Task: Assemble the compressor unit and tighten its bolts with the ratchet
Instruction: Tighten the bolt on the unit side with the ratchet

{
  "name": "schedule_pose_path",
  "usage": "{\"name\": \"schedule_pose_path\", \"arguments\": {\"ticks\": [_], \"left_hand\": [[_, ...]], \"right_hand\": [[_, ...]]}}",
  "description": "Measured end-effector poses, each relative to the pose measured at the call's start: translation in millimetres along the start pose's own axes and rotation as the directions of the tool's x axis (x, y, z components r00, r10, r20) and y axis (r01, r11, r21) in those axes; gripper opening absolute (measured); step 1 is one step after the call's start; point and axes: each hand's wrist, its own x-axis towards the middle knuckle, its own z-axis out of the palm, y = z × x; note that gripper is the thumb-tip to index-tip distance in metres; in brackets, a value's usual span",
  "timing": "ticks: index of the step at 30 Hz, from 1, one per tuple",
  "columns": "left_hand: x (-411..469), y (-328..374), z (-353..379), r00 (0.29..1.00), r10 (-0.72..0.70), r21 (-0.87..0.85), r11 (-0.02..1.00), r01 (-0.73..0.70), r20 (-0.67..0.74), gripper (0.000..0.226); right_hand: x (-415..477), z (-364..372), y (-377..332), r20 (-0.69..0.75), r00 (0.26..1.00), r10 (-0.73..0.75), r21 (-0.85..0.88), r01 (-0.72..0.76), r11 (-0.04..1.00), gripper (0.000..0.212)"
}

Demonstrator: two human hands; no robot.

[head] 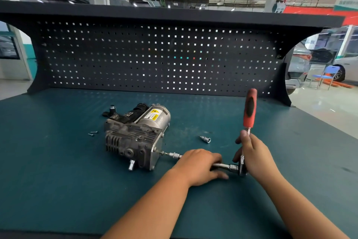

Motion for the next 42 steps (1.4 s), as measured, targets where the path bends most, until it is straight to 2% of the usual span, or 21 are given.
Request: {"name": "schedule_pose_path", "arguments": {"ticks": [3, 5, 7, 10, 14, 17, 19, 22, 24, 28, 31, 33, 35, 39, 42], "left_hand": [[-1.3, 0.4, 0.7, 0.999, 0.017, 0.043, 0.999, -0.015, -0.046, 0.038], [-1.0, 1.3, 0.0, 0.996, 0.015, 0.045, 0.999, -0.011, -0.092, 0.038], [-0.8, 2.7, -1.5, 0.991, 0.017, 0.033, 0.999, -0.013, -0.131, 0.038], [-2.9, 2.7, -2.0, 0.993, 0.032, 0.011, 0.999, -0.031, -0.116, 0.037], [-5.2, 1.8, 0.2, 0.996, 0.039, 0.018, 0.999, -0.038, -0.078, 0.034], [-2.5, 3.1, 1.1, 0.995, 0.012, 0.015, 1.000, -0.011, -0.097, 0.035], [-0.9, 3.5, 0.6, 0.994, 0.009, -0.001, 1.000, -0.009, -0.108, 0.030], [-0.1, 2.5, -0.7, 0.994, -0.014, -0.032, 0.999, 0.011, -0.109, 0.028], [0.2, 2.0, -0.2, 0.993, -0.021, -0.032, 0.999, 0.018, -0.114, 0.026], [-2.9, 1.4, 3.0, 0.993, 0.012, 0.036, 0.999, -0.008, -0.120, 0.039], [-4.0, 1.3, 2.0, 0.991, 0.026, 0.039, 0.999, -0.021, -0.129, 0.041], [-3.8, 1.9, 0.2, 0.990, 0.033, 0.024, 0.999, -0.030, -0.134, 0.041], [-3.9, 2.0, 0.4, 0.990, 0.038, 0.008, 0.999, -0.037, -0.139, 0.039], [-3.9, 2.1, 2.0, 0.992, 0.032, 0.014, 0.999, -0.030, -0.120, 0.037], [-0.6, 2.2, 3.9, 0.994, 0.016, 0.018, 1.000, -0.014, -0.106, 0.038]], "right_hand": [[7.2, 5.9, 7.3, 0.067, 0.981, 0.180, 0.014, -0.182, 0.983, 0.036], [8.7, -0.2, 12.4, 0.169, 0.946, 0.276, 0.119, -0.298, 0.947, 0.033], [4.8, -8.9, 16.9, 0.251, 0.930, 0.270, 0.287, -0.338, 0.896, 0.032], [-7.8, -19.9, 24.3, 0.274, 0.952, 0.138, 0.431, -0.250, 0.867, 0.042], [-23.3, -27.1, 22.4, 0.286, 0.955, -0.077, 0.448, -0.062, 0.892, 0.028], [-33.3, -27.5, 21.3, 0.266, 0.949, -0.171, 0.356, 0.068, 0.932, 0.023], [-39.5, -28.1, 23.0, 0.249, 0.939, -0.237, 0.281, 0.164, 0.946, 0.031], [-43.7, -26.1, 21.5, 0.218, 0.918, -0.332, 0.070, 0.325, 0.943, 0.044], [-43.0, -23.3, 23.0, 0.163, 0.931, -0.326, 0.007, 0.329, 0.944, 0.042], [-38.5, -15.1, 20.8, 0.101, 0.977, -0.187, -0.020, 0.190, 0.982, 0.011], [-31.7, -6.9, 14.7, 0.042, 0.994, -0.099, -0.056, 0.101, 0.993, 0.032], [-27.6, -5.6, 12.4, 0.055, 0.998, -0.001, -0.039, 0.004, 0.999, 0.044], [-26.5, -9.0, 15.6, 0.105, 0.994, 0.041, 0.036, -0.045, 0.998, 0.043], [-32.5, -19.4, 19.3, 0.190, 0.977, -0.093, 0.284, 0.036, 0.958, 0.007], [-36.4, -24.8, 24.5, 0.269, 0.938, -0.218, 0.304, 0.132, 0.943, 0.029]]}}
